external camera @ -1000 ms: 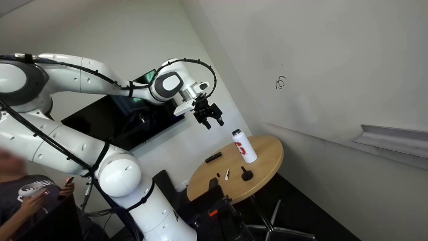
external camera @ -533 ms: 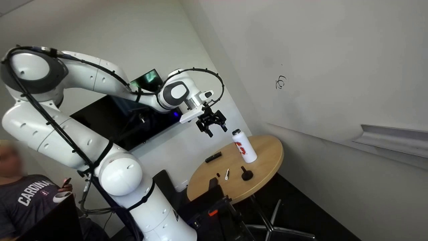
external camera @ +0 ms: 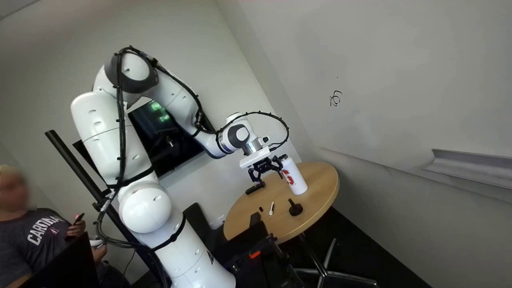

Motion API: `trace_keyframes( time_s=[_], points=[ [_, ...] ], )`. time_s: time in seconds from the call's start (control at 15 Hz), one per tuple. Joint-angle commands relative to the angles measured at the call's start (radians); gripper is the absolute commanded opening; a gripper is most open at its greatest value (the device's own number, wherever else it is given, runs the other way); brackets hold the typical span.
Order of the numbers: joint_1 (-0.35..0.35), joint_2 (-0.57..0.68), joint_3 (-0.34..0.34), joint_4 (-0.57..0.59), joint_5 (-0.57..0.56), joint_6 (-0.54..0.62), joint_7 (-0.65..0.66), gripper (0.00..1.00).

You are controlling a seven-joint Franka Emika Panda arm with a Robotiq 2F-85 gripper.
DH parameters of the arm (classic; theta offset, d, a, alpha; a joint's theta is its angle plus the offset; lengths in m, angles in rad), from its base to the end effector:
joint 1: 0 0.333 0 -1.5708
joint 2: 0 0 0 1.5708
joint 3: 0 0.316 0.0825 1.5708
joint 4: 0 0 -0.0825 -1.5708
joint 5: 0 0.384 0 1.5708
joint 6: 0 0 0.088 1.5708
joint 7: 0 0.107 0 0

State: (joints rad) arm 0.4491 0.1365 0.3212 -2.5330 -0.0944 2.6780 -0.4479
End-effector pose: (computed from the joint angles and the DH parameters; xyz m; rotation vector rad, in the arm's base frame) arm 0.3276 0.3264 0.2275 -2.4994 -1.8984 -0.0266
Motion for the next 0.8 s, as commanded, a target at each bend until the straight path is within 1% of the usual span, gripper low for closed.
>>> trace_keyframes(
  time_s=[0.0, 0.07, 0.2, 0.27, 0.33, 0.4, 0.53, 0.73],
  points=[
    [-0.019, 0.253, 0.031, 0.195, -0.127, -0.031, -0.031, 1.0],
    [-0.015, 0.304, 0.031, 0.239, -0.159, -0.043, -0.03, 1.0],
    [-0.024, 0.403, 0.049, 0.328, -0.177, -0.062, -0.055, 1.0],
    [-0.037, 0.441, 0.067, 0.364, -0.167, -0.075, -0.081, 1.0],
    [-0.037, 0.449, 0.063, 0.381, -0.163, -0.09, -0.062, 1.0],
    [-0.03, 0.406, 0.059, 0.308, -0.178, -0.035, -0.028, 1.0],
    [-0.031, 0.454, 0.059, 0.359, -0.177, -0.047, -0.029, 1.0],
    [-0.033, 0.463, 0.059, 0.374, -0.177, -0.053, -0.03, 1.0]
  ],
)
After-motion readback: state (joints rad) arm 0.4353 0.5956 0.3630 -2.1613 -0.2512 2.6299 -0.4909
